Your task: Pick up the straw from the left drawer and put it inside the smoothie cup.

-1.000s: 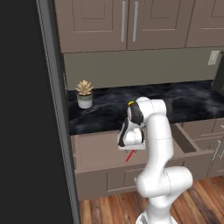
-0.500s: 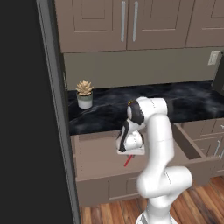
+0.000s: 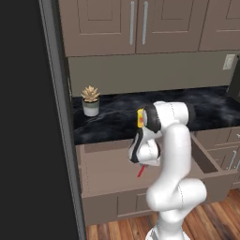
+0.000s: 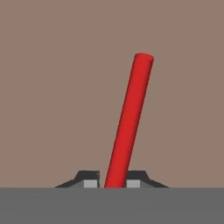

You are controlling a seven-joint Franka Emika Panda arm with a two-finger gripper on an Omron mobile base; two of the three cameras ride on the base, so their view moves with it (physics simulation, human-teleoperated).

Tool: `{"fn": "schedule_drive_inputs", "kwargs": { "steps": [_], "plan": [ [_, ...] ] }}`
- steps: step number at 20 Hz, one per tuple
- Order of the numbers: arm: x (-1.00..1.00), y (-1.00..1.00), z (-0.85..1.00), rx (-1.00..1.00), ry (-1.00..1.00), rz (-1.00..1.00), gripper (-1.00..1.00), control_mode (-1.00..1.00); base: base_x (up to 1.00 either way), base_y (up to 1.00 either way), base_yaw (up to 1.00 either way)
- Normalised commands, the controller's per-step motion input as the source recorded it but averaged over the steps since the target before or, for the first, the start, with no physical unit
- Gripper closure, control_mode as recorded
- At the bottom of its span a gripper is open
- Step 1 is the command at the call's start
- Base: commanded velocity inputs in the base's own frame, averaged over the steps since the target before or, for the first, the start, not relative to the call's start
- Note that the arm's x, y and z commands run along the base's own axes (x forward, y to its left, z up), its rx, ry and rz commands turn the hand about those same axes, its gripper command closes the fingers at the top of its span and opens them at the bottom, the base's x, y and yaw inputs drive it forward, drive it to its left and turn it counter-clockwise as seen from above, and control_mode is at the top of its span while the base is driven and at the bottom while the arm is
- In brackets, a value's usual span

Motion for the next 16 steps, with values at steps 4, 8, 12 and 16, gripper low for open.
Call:
{"fn": "schedule_drive_inputs", "kwargs": {
  "steps": [4, 8, 12, 16],
  "plan": [
    [0.0, -0.24, 1.0, 0.1, -0.28, -0.06, 1.0, -1.0, 0.0, 0.0, 0.0],
    [0.0, -0.16, 1.0, 0.02, -0.28, -0.02, 1.0, -1.0, 0.0, 0.0, 0.0],
    [0.0, -0.21, 1.0, 0.0, -0.25, 0.0, 1.0, -1.0, 0.0, 0.0, 0.0],
    [0.0, -0.27, 1.0, 0.0, -0.23, 0.0, 1.0, -1.0, 0.0, 0.0, 0.0]
  ]
}}
